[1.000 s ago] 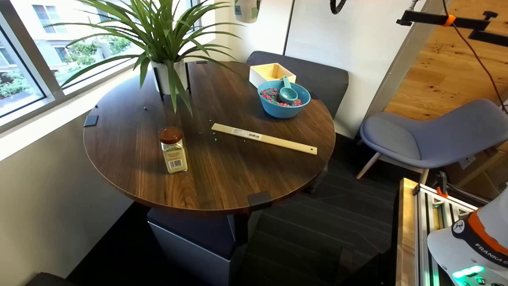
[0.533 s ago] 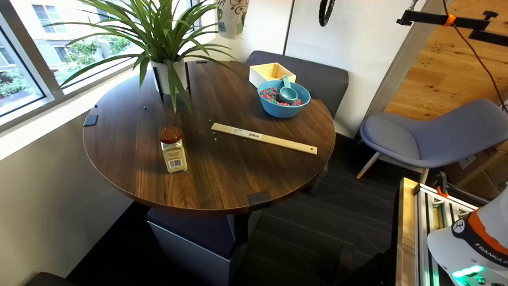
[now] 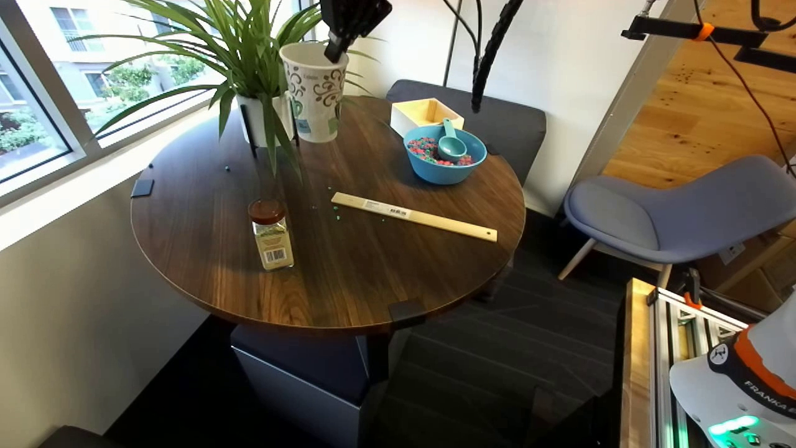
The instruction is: Remove the paper cup from the wooden box and put it on the table
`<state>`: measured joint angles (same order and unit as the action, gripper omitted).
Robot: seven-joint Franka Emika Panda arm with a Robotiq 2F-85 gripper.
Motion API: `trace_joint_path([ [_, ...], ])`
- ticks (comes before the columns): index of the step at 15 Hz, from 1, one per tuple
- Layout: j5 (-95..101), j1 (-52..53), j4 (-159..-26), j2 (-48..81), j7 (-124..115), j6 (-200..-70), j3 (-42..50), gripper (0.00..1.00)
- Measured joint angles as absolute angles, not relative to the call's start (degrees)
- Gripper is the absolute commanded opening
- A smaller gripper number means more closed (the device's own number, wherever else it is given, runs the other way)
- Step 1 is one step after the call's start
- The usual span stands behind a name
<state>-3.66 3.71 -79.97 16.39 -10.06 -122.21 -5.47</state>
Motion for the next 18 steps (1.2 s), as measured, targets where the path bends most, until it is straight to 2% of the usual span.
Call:
trace_joint_path([
  [5, -3.8, 4.0, -85.2, 18.2, -10.2, -126.1, -5.5, 0.01],
  [6, -3.9, 4.0, -85.7, 18.6, -10.2, -126.9, -5.5, 0.04],
  [9, -3.9, 4.0, -85.6, 19.0, -10.2, -127.0, -5.3, 0.01],
  [18, -3.8, 4.2, -85.5, 21.7, -14.1, -129.0, -4.4, 0.01],
])
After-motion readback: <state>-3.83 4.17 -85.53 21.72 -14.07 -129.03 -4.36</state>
